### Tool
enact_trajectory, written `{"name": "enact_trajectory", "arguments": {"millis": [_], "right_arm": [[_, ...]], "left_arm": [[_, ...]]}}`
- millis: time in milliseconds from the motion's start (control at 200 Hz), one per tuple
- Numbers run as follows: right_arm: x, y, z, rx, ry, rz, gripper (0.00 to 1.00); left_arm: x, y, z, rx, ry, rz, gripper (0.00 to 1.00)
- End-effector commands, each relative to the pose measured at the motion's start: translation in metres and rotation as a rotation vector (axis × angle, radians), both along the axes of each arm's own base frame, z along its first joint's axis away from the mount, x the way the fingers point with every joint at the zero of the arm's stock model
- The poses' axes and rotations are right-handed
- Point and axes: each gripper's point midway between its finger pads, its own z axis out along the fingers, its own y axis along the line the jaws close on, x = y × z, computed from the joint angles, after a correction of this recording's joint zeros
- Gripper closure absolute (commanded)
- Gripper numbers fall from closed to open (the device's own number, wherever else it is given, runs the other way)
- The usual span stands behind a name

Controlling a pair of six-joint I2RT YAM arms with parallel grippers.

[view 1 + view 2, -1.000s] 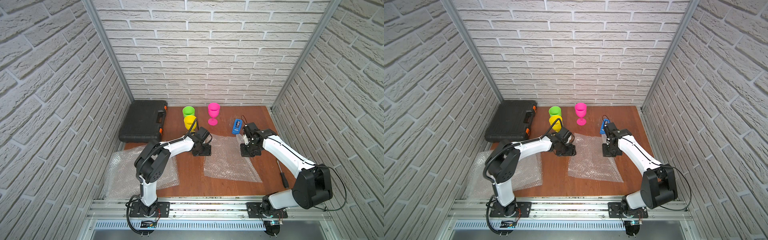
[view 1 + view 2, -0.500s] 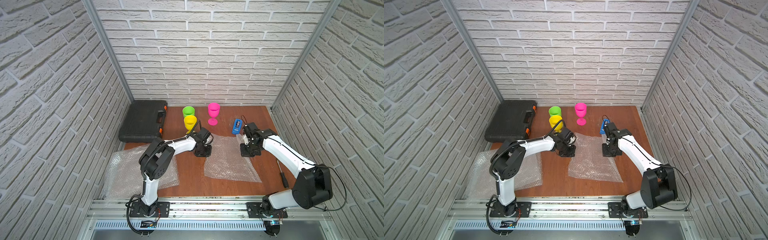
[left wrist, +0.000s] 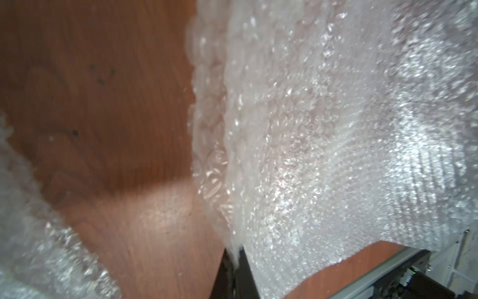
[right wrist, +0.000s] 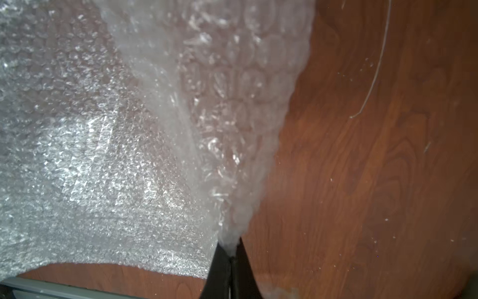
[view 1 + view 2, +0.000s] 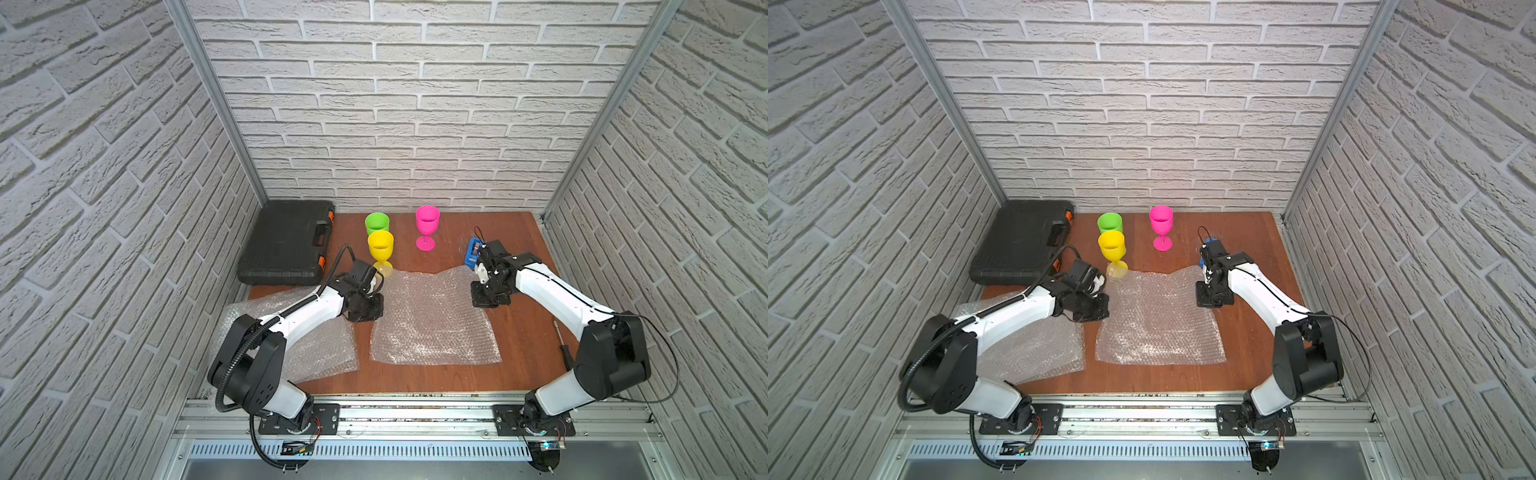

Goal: Wrap wine glasses in bubble wrap
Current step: Place the bubble wrap at the center of the board.

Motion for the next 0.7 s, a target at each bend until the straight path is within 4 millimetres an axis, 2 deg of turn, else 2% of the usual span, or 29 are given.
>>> {"name": "enact_trajectory", "arguments": {"millis": [0, 140, 340, 585, 695], "right_arm": [[0.016, 0.012, -0.005, 0.032, -0.028, 0.008, 0.97], [0.020, 0.008, -0.027, -0.008, 0.015, 0.016, 0.97], [0.010, -0.020, -0.050, -0.174, 0.067, 0.000, 0.97], [0.006, -0.044, -0.052, -0.303, 0.070, -0.009, 0.97], [0.004, -0.046, -0.050, -0.318, 0.081, -0.004, 0.97]], "left_arm": [[-0.013, 0.018, -0.014, 0.059, 0.040, 0.016, 1.00], [-0.011, 0.028, -0.029, 0.115, 0.050, 0.026, 1.00], [-0.002, 0.037, -0.047, 0.204, 0.065, 0.030, 1.00], [-0.007, 0.027, -0.054, 0.206, 0.088, 0.004, 1.00], [-0.007, 0.020, -0.052, 0.199, 0.087, 0.000, 0.95]]}}
